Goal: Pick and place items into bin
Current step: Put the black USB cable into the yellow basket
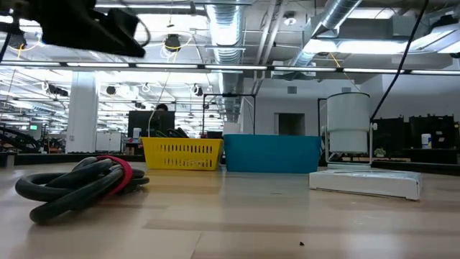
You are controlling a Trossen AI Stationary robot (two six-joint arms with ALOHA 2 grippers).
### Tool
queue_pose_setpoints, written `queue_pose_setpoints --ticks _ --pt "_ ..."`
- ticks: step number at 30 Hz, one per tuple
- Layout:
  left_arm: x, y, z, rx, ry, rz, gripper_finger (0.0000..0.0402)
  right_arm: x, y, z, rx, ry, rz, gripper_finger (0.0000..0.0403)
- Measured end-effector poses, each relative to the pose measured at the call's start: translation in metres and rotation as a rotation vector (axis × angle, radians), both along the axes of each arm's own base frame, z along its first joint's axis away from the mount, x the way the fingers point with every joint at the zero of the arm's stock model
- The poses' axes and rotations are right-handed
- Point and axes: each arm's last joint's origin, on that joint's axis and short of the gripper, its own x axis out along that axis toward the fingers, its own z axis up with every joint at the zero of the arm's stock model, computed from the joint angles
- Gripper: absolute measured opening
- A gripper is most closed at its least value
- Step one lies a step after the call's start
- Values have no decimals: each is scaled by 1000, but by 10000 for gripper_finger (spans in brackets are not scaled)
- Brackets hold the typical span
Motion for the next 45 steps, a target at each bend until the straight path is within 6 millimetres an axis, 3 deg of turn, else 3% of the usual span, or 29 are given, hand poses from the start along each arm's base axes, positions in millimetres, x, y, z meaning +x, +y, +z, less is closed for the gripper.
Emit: queue_pose_setpoints --ticks 10,19,30,45 --pt "58 -45 -1 115 390 -292 173 -15 -18 -10 -8 168 -162 118" --pt "79 -84 -22 297 475 -491 173 -37 -27 -15 -51 352 -268 118" --pt "99 -85 -44 460 504 -484 173 -47 -32 -11 -75 398 -301 118" --pt "96 -78 -48 440 583 -509 173 -46 -32 -11 -76 390 -302 118"
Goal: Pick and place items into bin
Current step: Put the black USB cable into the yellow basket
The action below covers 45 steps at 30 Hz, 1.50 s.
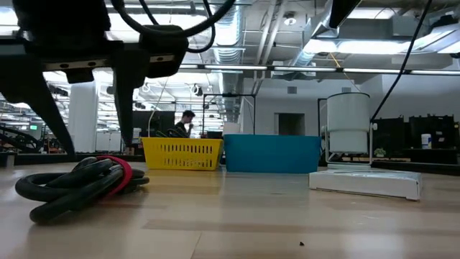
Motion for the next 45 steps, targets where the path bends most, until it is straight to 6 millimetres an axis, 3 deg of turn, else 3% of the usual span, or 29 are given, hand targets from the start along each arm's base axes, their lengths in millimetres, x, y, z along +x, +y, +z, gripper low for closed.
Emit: queue_pose_setpoints --ticks 13,17,22,26,32,38,45 --pt "9 1 -24 -9 56 20 161 3 1 0 13 -30 -6 118" --pt "9 1 -22 -2 62 23 115 3 2 0 17 -38 -7 118" --pt "9 1 -20 -13 68 62 24 4 2 0 21 -44 -11 118" --pt "7 2 -17 13 100 140 21 4 2 0 21 -44 -12 118" --pt "2 5 1 272 131 260 21 4 1 0 23 -48 -19 118" --pt "-2 20 33 544 105 387 21 4 1 0 23 -49 -23 118" --pt "-14 61 77 708 63 550 21 3 2 0 26 -48 -26 118"
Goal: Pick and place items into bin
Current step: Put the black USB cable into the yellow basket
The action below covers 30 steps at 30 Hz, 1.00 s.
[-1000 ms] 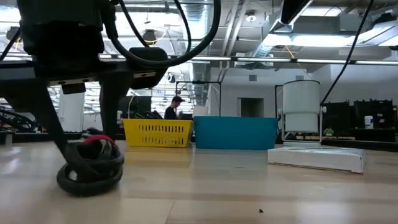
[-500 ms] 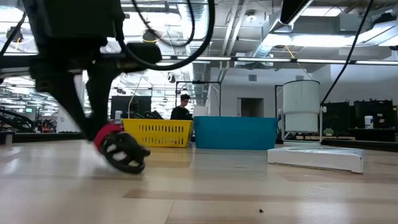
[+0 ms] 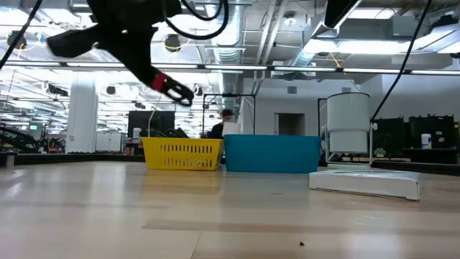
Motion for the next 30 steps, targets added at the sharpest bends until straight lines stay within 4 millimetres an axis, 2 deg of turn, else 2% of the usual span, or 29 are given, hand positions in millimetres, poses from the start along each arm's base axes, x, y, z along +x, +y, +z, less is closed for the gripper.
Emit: queue_pose_setpoints --ticks 6,16,24,30 --pt "3 40 17 -16 -33 106 21 0 0 0 2 -3 -6 118" --pt "22 100 14 -188 -29 209 21 -1 0 0 7 5 -22 118" --pt "24 136 12 -261 -47 297 21 -1 0 0 8 6 -22 118" --pt "23 152 12 -285 -58 347 39 -2 -1 0 6 9 -22 118"
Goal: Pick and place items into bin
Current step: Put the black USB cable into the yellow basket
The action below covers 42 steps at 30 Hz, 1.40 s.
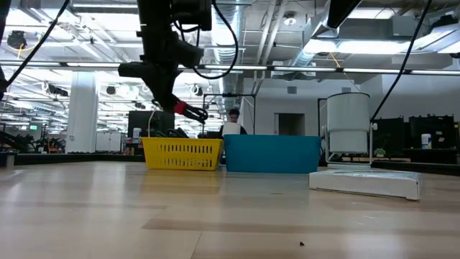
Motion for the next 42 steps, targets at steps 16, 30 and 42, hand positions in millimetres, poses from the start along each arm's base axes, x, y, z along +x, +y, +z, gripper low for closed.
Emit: queue_pose_setpoints --ticks 16,30,42 --pt "0 0 -2 -148 -33 17 55 0 0 0 1 -3 -2 118" --pt "2 1 -1 -153 -90 88 152 0 0 0 2 -4 -1 118" --pt "-2 -9 4 -283 -140 136 153 -5 5 -1 78 45 -25 118"
